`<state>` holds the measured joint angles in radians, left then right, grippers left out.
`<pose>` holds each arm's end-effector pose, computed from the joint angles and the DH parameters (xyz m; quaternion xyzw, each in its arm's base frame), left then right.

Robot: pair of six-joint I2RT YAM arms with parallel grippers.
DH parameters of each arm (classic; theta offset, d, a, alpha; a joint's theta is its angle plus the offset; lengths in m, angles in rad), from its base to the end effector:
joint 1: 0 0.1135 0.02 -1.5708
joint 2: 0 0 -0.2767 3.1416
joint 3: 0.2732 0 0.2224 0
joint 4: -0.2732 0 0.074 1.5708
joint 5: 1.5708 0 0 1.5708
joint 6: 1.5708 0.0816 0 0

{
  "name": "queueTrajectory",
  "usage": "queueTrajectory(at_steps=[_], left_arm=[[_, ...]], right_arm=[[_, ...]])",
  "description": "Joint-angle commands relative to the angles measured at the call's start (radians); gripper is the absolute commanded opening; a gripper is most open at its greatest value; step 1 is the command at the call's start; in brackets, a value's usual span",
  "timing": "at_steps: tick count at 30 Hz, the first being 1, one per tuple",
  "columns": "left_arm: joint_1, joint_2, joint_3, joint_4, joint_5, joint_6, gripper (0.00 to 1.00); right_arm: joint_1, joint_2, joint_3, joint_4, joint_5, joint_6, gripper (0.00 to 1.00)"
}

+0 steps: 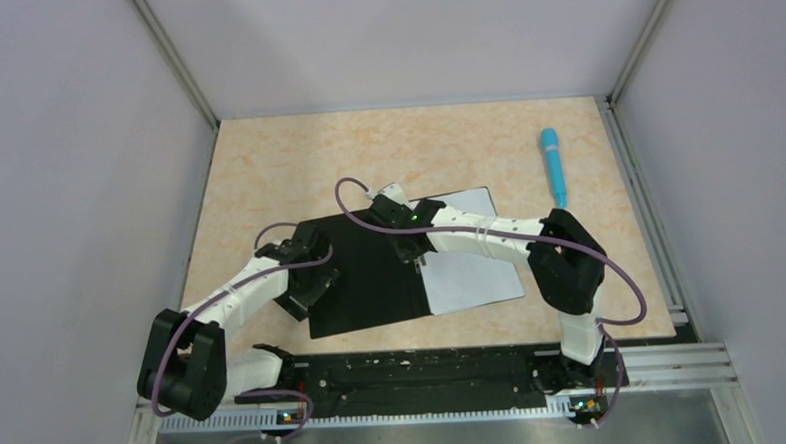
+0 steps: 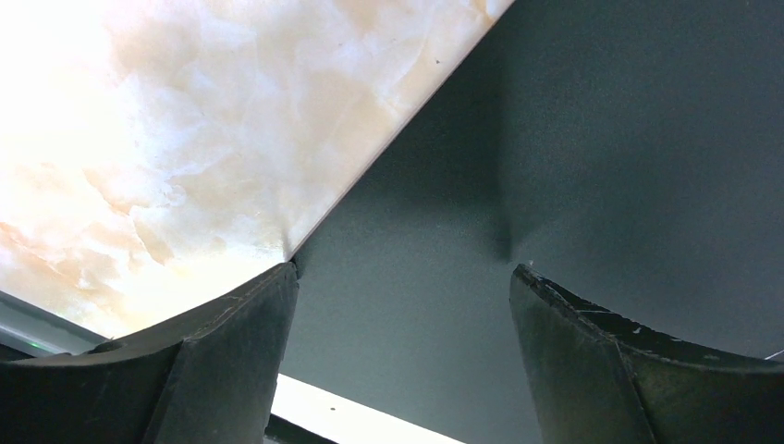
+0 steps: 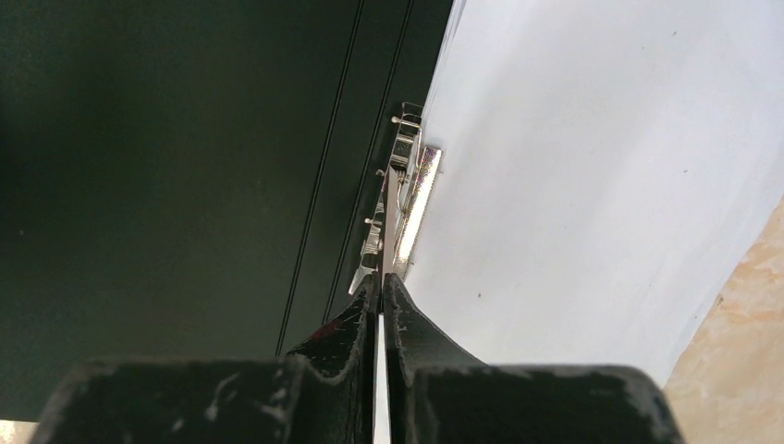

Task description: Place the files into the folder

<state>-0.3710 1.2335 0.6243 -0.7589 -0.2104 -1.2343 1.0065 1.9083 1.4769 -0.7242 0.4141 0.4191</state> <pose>0.1640 -0.0455 0.1506 -0.4236 0.8942 0.0002 0.1450 0.2370 0.3130 0.2035 -0.2367 0.9289 -0.0203 0.2842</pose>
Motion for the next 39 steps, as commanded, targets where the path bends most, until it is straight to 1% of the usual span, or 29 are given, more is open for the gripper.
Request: queueTrajectory(at_steps=[1,8,20,39], left_arm=[[0.008,0.022,-0.027,0.003,0.007,-0.058,0.89],[0.008,-0.015,-0.047,0.012,-0.011,-0.097,0.89],[0.008,0.010,-0.050,0.014,-0.031,-0.114,0.89],[0.008,0.023,-0.071,0.034,-0.034,-0.122,0.88]], right_arm=[[0.017,-0.037,-0.041,0.016,0.006,0.001,0.01],[0.016,-0.053,-0.120,0.046,-0.019,0.009,0.00],[0.015,-0.047,-0.211,0.082,-0.034,0.023,0.00],[-0.038,-0.004,-0.263,0.111,-0.100,0.005,0.00]])
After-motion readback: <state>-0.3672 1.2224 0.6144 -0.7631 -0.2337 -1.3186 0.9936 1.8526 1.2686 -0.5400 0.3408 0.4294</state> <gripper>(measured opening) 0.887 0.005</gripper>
